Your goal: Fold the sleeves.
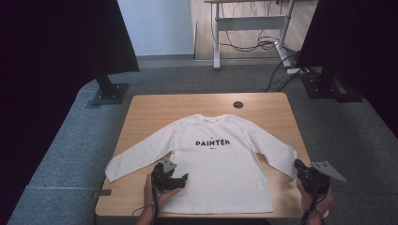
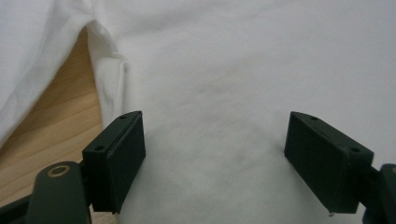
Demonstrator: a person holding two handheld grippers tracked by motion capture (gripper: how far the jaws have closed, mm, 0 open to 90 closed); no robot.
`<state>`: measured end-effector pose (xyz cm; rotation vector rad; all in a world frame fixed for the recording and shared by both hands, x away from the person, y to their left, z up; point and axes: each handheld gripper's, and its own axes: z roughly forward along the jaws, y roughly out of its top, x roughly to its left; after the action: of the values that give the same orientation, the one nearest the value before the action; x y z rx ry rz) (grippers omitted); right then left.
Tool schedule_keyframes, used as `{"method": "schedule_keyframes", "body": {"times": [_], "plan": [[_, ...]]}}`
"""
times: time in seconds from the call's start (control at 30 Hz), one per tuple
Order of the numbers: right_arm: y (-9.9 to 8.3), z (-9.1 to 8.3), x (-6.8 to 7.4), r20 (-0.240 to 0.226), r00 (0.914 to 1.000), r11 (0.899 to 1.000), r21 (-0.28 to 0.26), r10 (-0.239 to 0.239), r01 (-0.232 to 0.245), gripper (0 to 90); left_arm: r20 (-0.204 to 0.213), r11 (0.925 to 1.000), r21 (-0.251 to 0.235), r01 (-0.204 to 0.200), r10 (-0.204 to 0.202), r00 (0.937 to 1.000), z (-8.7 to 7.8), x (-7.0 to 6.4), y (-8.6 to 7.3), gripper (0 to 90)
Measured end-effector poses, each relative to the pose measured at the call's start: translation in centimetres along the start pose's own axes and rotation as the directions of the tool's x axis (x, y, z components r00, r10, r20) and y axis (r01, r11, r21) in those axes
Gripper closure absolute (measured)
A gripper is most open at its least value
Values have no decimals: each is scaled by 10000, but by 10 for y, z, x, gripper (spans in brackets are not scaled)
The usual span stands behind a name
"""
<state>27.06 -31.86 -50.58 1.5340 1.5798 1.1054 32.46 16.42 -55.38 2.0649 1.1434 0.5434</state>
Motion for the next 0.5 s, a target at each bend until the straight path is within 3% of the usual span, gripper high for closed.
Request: {"method": "schedule_keyframes", "body": {"times": [0.5], "plan": [[3,3,24,-585,9973,9989,-161,-445,436,871,0,10000,-1,-1,1,10000,0,0,0,198]]}}
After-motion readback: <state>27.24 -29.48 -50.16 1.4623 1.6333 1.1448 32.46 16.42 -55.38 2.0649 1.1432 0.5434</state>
